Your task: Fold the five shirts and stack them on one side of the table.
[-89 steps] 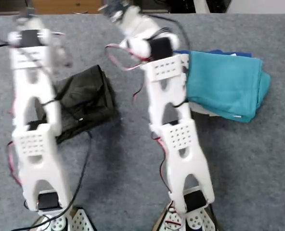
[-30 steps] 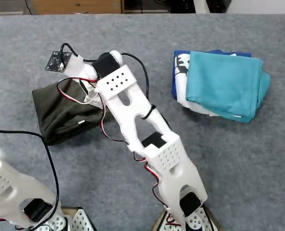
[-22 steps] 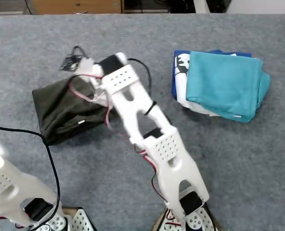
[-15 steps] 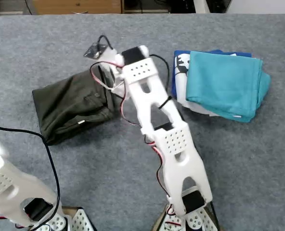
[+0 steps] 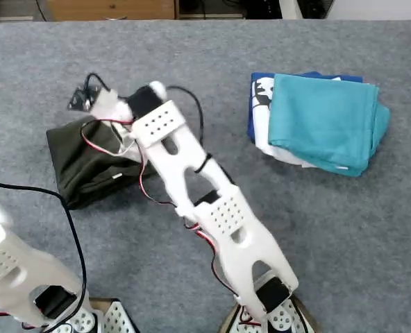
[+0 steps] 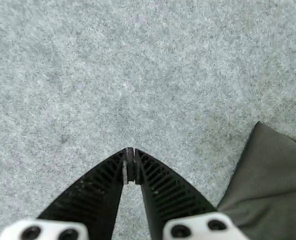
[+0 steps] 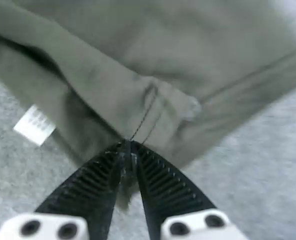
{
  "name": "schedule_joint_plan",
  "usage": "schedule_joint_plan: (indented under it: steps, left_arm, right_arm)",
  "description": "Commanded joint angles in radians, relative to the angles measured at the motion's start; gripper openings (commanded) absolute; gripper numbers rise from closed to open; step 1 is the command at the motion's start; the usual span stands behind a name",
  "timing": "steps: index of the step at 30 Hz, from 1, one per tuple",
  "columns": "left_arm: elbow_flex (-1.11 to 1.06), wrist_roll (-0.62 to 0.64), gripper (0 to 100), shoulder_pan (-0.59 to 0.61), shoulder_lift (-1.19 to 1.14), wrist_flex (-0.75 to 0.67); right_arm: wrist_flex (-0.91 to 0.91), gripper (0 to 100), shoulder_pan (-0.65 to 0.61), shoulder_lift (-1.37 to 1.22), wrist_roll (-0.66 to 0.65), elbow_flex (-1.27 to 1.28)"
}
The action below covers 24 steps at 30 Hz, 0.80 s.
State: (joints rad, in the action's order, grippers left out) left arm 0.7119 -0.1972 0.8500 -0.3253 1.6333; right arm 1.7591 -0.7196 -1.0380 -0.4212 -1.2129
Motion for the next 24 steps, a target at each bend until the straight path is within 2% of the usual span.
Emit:
schedule_joint_plan:
  steps: [1,5,9,15,18,24]
  left_arm:
    - [0.043,-0.006,2,0.005,0.045,-0.009]
    - [0.043,-0.006,2,0.005,0.045,-0.009]
    - [0.041,-0.006,2,0.005,0.045,-0.008]
    - [-0.029,-0.006,2,-0.054,0.045,-0.012]
    - [-0.064,-0.006,2,-0.098,0.042,-0.018]
    - [-0.115,0.000,2,-0.249,-0.061,-0.138]
  right_arm:
    - [-0.051,0.2,0.031,-0.054,0.015,-0.015]
    - [-0.092,0.2,0.133,-0.148,0.015,-0.068]
    - [-0.035,0.2,0.200,-0.180,0.017,-0.193]
    - [0.031,0.2,0.159,-0.151,0.017,-0.390]
    - [0.031,0.2,0.137,-0.053,0.017,-0.372]
    - [0.015,0.2,0.140,0.189,0.017,-0.257]
